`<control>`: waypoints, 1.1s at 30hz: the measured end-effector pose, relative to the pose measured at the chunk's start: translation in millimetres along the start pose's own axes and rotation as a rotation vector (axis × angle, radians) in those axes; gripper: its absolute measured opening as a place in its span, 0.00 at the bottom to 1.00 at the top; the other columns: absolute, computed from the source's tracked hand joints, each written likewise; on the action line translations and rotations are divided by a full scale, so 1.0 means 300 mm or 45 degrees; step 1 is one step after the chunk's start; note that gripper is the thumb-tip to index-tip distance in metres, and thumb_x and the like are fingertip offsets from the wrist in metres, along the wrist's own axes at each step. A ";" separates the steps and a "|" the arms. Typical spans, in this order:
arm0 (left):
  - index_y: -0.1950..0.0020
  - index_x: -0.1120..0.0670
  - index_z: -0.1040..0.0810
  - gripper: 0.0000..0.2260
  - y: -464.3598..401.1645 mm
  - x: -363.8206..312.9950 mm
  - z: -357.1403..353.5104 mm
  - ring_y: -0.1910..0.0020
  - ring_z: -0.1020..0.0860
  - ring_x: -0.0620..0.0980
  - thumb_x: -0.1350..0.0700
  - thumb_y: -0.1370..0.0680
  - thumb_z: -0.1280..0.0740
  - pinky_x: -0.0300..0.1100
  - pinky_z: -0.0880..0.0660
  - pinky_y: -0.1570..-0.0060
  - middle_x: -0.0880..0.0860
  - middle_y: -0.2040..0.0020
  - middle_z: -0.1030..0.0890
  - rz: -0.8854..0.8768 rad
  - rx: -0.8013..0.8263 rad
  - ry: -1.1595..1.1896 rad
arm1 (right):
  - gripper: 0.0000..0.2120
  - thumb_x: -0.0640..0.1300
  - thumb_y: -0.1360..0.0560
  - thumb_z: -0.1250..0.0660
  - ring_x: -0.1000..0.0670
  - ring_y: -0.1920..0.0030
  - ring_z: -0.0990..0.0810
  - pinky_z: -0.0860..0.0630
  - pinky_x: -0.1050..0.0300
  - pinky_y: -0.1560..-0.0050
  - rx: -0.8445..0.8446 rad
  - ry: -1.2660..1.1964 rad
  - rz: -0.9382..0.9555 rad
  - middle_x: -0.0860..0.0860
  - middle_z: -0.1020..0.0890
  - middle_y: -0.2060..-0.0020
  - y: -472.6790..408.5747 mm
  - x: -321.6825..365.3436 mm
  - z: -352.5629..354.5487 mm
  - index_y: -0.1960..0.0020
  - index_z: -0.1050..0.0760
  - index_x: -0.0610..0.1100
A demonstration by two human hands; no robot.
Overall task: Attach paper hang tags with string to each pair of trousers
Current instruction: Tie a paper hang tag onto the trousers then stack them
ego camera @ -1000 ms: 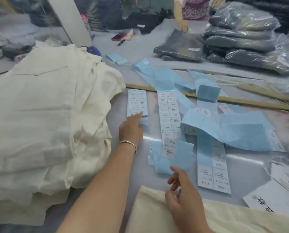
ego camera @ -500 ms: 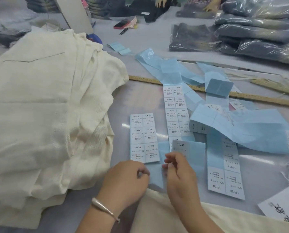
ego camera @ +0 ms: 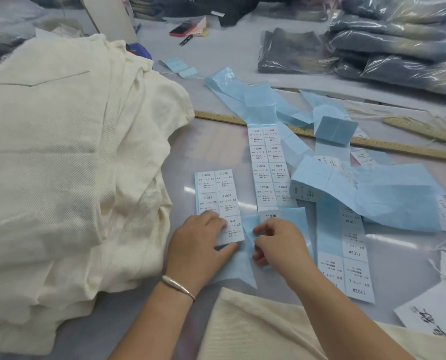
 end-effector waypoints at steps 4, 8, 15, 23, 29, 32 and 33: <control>0.55 0.53 0.14 0.08 0.027 -0.023 0.025 0.50 0.16 0.52 0.60 0.32 0.25 0.47 0.21 0.51 0.48 0.52 0.14 -0.100 -0.146 0.154 | 0.11 0.33 0.27 0.41 0.50 0.73 0.19 0.20 0.52 0.64 0.047 0.004 0.001 0.43 0.17 0.63 -0.012 0.026 -0.012 0.57 0.22 0.43; 0.56 0.53 0.13 0.10 0.059 -0.059 0.089 0.52 0.16 0.46 0.56 0.28 0.35 0.41 0.23 0.45 0.48 0.54 0.14 -0.222 -0.294 0.284 | 0.11 0.40 0.24 0.35 0.45 0.69 0.22 0.23 0.48 0.61 0.127 -0.147 -0.040 0.41 0.22 0.69 -0.036 0.041 -0.049 0.60 0.22 0.33; 0.54 0.52 0.19 0.07 0.055 0.018 0.035 0.54 0.21 0.39 0.53 0.29 0.24 0.31 0.25 0.53 0.44 0.54 0.20 0.160 -0.126 0.627 | 0.06 0.35 0.24 0.32 0.50 0.73 0.23 0.21 0.59 0.67 0.172 -0.503 -0.117 0.43 0.20 0.69 -0.015 0.023 -0.072 0.59 0.20 0.34; 0.55 0.51 0.21 0.12 0.084 0.116 -0.068 0.57 0.17 0.43 0.63 0.31 0.23 0.31 0.23 0.57 0.51 0.56 0.17 0.524 -0.102 1.071 | 0.14 0.32 0.31 0.31 0.51 0.59 0.20 0.23 0.61 0.57 -0.117 -0.121 0.141 0.53 0.20 0.62 -0.004 0.079 -0.053 0.51 0.26 0.47; 0.54 0.54 0.22 0.11 0.085 0.149 -0.083 0.57 0.19 0.49 0.68 0.28 0.27 0.53 0.19 0.53 0.53 0.57 0.18 0.584 -0.076 1.223 | 0.15 0.28 0.30 0.33 0.48 0.61 0.17 0.20 0.60 0.57 -0.017 -0.440 0.012 0.48 0.17 0.63 -0.016 0.065 -0.136 0.48 0.26 0.42; 0.51 0.47 0.21 0.16 0.088 0.129 -0.037 0.59 0.21 0.41 0.66 0.30 0.25 0.43 0.19 0.57 0.52 0.53 0.21 0.484 -0.200 0.965 | 0.13 0.26 0.30 0.34 0.44 0.59 0.16 0.18 0.46 0.53 0.047 -0.791 -0.134 0.42 0.15 0.59 -0.017 0.023 -0.152 0.51 0.23 0.40; 0.50 0.46 0.21 0.16 0.084 0.118 -0.025 0.60 0.21 0.40 0.64 0.30 0.24 0.37 0.20 0.58 0.51 0.53 0.22 0.441 -0.235 0.898 | 0.12 0.26 0.29 0.34 0.44 0.59 0.16 0.18 0.45 0.53 0.066 -0.868 -0.145 0.41 0.15 0.59 -0.016 0.016 -0.157 0.53 0.23 0.40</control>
Point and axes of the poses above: each hand's wrist, its own y-axis away from the middle knuckle, its own z-axis out of the back of the hand, x = y × z, the point moved 9 cm from there along -y, towards the middle knuckle
